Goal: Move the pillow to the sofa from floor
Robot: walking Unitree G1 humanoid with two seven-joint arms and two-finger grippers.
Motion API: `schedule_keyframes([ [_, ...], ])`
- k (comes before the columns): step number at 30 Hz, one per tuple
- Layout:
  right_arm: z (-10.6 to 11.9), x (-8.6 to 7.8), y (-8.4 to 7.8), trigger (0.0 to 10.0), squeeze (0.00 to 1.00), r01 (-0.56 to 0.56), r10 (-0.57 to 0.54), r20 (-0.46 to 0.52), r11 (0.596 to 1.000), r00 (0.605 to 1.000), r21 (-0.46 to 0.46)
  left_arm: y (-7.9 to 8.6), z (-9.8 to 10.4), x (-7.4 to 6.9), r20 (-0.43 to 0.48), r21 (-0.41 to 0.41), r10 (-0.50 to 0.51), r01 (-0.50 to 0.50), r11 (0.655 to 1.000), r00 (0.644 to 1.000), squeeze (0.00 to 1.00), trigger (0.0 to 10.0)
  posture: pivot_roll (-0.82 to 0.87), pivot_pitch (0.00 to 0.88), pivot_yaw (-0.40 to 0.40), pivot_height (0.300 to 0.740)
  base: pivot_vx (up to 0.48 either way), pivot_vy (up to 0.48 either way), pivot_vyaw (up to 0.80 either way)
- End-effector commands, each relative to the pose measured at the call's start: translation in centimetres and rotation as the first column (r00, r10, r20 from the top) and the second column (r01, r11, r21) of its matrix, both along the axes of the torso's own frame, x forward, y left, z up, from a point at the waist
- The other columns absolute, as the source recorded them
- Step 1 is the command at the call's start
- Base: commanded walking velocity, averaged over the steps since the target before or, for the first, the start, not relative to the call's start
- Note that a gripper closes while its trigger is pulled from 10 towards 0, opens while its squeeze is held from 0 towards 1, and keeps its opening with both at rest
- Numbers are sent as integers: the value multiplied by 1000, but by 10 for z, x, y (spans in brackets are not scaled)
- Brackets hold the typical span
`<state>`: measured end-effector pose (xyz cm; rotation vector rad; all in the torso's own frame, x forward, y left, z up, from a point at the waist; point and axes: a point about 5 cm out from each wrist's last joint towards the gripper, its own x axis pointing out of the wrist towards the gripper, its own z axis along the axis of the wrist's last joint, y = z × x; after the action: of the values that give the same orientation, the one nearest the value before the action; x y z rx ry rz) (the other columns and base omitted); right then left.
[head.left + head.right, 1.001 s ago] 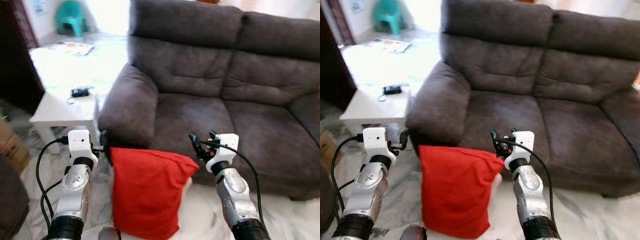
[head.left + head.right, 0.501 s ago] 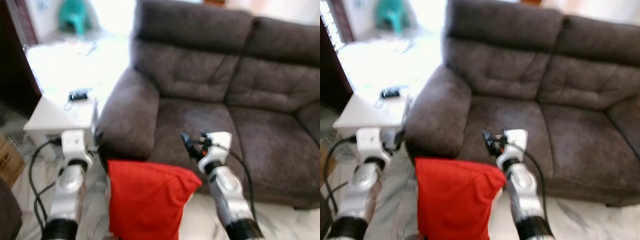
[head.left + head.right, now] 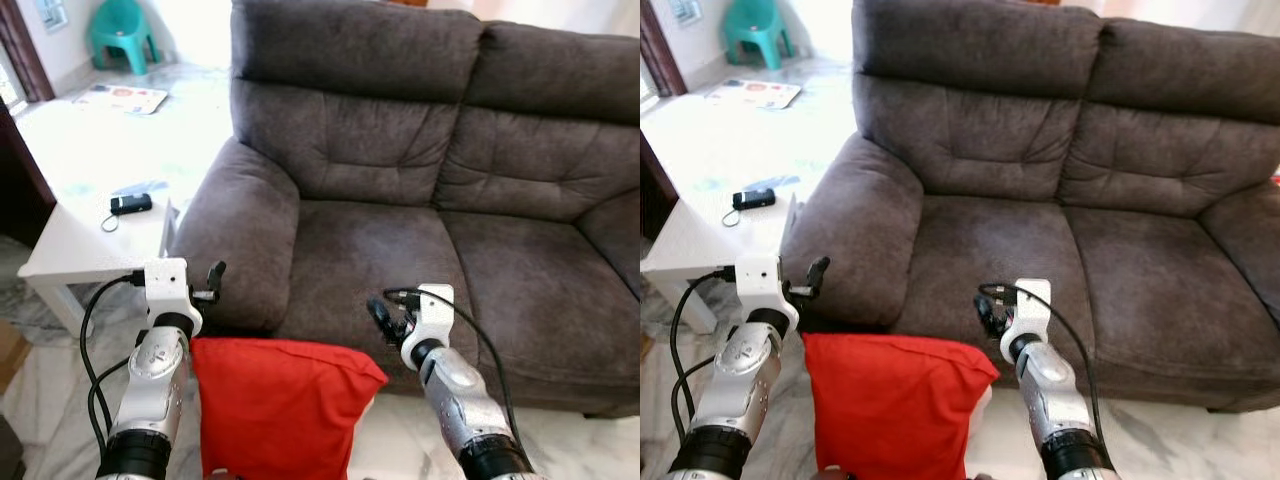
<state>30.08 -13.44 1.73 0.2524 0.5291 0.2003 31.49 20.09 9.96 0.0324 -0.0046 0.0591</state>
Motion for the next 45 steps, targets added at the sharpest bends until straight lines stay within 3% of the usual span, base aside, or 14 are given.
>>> schedule_keyframes([
  [1,-9,-4,0,10000,0,17,-14,-77,999,997,40,-4,0,2,-15,0,-22,22,1000,1000,0,10000,26,0,-122,667,0,0,0],
  [6,-23,-10,3,10000,0,67,-46,-181,991,982,112,-4,-2,1,-26,1,-20,20,1000,999,0,10000,45,0,-138,667,0,0,0],
  [14,-36,-19,9,10000,0,81,-44,-275,989,960,124,-3,-3,0,-30,-1,-15,15,1000,999,0,10000,66,0,-151,667,0,0,0],
  [20,-35,-14,-12,10000,0,277,-209,-352,948,912,156,-3,-4,0,-37,2,-7,7,1000,999,0,10000,79,0,-165,667,0,0,0],
  [23,-38,-16,-16,10000,0,271,-218,-357,957,908,105,-2,-5,0,-43,2,0,0,1000,999,0,10000,81,0,-173,667,0,0,0],
  [26,-32,-10,-16,10000,0,147,-155,-213,988,965,-51,-3,-5,0,-33,9,11,-11,1000,999,0,10000,94,0,-180,667,0,0,0],
  [29,-8,9,-12,10000,0,130,-130,28,991,991,-5,-1,-2,-1,-6,22,19,-19,1000,1000,0,10000,96,0,-181,667,0,0,0],
  [31,13,18,-10,10000,0,109,-106,210,994,972,-4,1,1,-3,21,47,24,-25,999,999,0,10000,82,0,-174,667,0,0,0],
  [32,16,19,-9,10000,0,100,-95,243,995,965,-10,1,2,-3,25,57,22,-24,998,999,0,10000,82,0,-174,667,0,0,0],
  [37,26,15,-16,10000,0,119,-80,372,989,925,-83,2,2,-3,29,61,26,-27,998,999,0,10000,73,0,-168,667,0,0,0],
  [45,13,2,-48,10000,0,274,-237,335,959,912,-67,6,4,-5,41,78,30,-34,996,999,0,10000,69,0,-144,667,0,0,0],
])
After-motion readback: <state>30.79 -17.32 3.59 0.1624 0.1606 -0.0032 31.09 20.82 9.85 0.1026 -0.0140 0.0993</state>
